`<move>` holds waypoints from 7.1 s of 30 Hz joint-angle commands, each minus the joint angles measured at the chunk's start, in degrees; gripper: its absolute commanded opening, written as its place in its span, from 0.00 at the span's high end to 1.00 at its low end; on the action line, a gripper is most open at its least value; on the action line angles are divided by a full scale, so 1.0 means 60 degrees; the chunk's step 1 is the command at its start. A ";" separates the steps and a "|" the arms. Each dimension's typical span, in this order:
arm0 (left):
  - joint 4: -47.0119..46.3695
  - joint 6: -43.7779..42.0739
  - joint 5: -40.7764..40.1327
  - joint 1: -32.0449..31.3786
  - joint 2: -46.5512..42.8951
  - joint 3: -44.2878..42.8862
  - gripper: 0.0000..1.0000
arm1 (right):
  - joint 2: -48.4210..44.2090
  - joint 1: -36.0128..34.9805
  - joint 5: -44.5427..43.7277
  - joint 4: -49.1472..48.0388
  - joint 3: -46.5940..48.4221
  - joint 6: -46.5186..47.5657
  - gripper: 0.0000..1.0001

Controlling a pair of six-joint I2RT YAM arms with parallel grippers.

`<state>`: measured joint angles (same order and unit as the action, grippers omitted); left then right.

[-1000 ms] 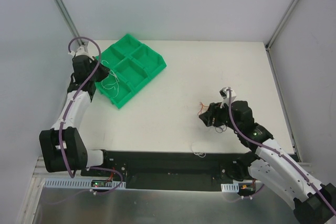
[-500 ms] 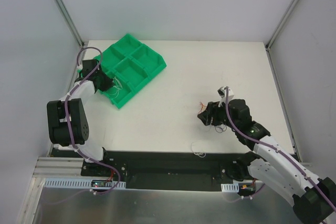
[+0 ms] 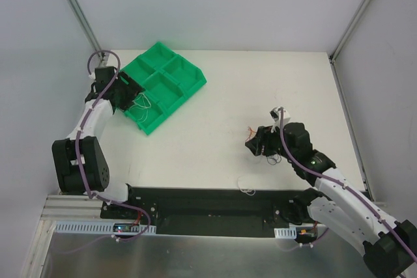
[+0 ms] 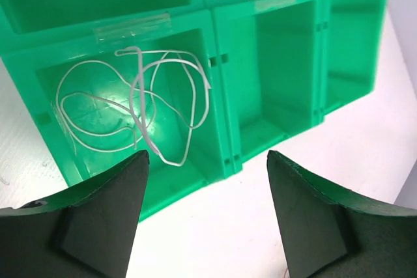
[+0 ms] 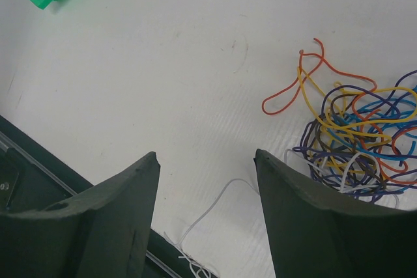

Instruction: Untangle the cables

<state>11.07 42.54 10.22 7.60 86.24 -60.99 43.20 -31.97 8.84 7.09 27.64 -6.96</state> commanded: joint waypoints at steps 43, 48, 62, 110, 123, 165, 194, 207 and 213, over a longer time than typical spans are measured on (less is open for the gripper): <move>-0.1757 -0.3458 0.5724 -1.0435 0.3527 -0.1700 0.26 | -0.1606 0.1197 -0.3468 0.2087 0.0023 -0.2048 0.40; -0.1786 -0.3239 0.5621 -1.0656 0.3996 -0.1832 0.47 | -0.1019 0.1197 -0.2881 0.1704 -0.0021 -0.1960 0.40; -0.0556 -0.4834 0.4713 -1.0422 0.2988 -0.2198 1.00 | -0.0390 0.1197 -0.0908 0.1264 -0.0124 -0.0863 0.36; -0.0761 -0.3839 0.9444 -0.7345 0.0892 -0.2359 1.00 | -0.0388 0.0933 0.5014 -0.4447 -0.2071 0.0780 0.37; -0.1186 -0.3575 0.9650 -0.7272 0.0349 -0.2169 1.00 | -0.0725 0.0948 0.5851 -0.5328 -0.2409 0.0281 0.72; -0.1654 -0.3063 0.9063 -0.5924 0.0056 -0.1861 1.00 | -0.1780 0.0933 0.3083 -0.4885 -0.3008 -0.1503 1.00; -0.4012 -0.1291 0.9781 -0.5807 0.0056 -0.1158 1.00 | -0.2499 0.0918 0.0926 -0.3686 -0.2996 -0.1743 0.61; -0.4613 -0.0807 0.9972 -0.5807 0.0041 -0.0982 1.00 | -0.0801 0.0157 0.1177 -0.5266 -0.2483 0.0092 0.43; -0.4716 -0.0704 0.9972 -0.5807 -0.0003 -0.0953 1.00 | 0.0036 -0.0224 0.0301 -0.6834 -0.2643 -0.0055 0.43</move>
<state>-13.54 37.23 67.55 -27.66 88.42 -66.76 41.80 -31.92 14.83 -22.76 10.31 -8.19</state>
